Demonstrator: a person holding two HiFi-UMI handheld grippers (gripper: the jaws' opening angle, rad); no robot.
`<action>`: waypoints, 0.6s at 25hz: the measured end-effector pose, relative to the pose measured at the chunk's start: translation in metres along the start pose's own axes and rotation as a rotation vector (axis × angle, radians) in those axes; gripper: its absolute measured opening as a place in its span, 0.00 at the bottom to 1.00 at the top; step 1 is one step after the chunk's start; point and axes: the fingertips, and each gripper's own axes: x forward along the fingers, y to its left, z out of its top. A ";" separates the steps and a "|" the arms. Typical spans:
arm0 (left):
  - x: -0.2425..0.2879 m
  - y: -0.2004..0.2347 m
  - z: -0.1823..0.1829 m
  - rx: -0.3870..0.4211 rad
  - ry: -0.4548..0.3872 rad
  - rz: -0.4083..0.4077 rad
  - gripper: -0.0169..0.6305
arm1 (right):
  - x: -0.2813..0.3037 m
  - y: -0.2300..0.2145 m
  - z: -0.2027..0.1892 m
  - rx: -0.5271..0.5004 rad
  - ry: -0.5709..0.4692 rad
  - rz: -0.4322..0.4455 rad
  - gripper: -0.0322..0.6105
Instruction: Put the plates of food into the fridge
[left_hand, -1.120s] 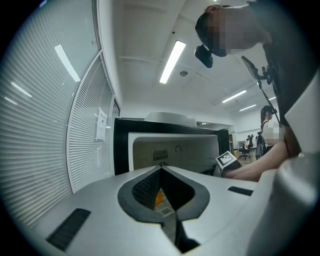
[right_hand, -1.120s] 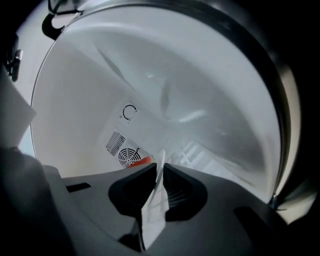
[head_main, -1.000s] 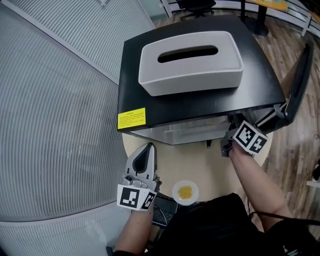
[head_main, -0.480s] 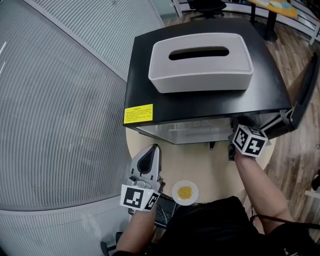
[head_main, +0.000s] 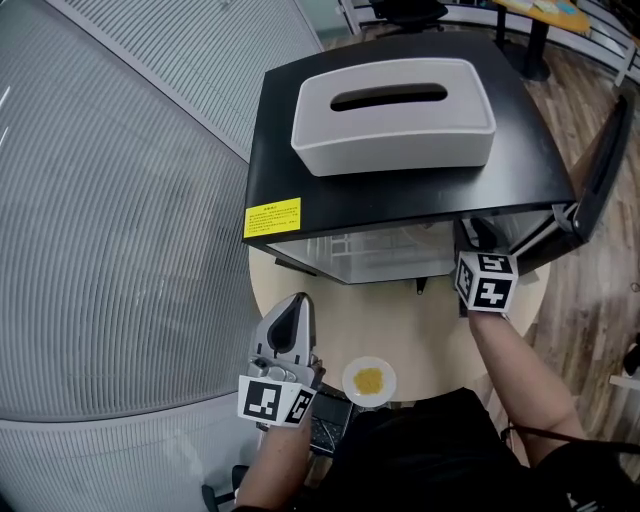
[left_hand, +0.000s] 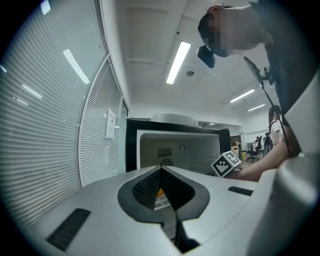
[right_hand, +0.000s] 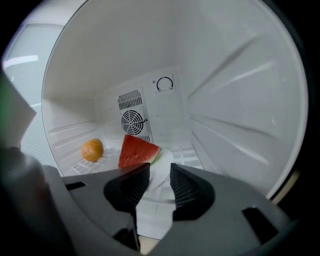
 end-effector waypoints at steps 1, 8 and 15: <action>-0.003 0.000 0.001 0.000 -0.005 -0.002 0.04 | -0.003 0.002 0.002 -0.027 -0.010 -0.002 0.22; -0.028 0.009 0.010 -0.010 -0.039 -0.018 0.03 | -0.041 0.038 0.026 -0.172 -0.127 0.020 0.24; -0.069 0.023 0.018 -0.013 -0.108 -0.038 0.03 | -0.087 0.094 0.018 -0.286 -0.179 0.125 0.24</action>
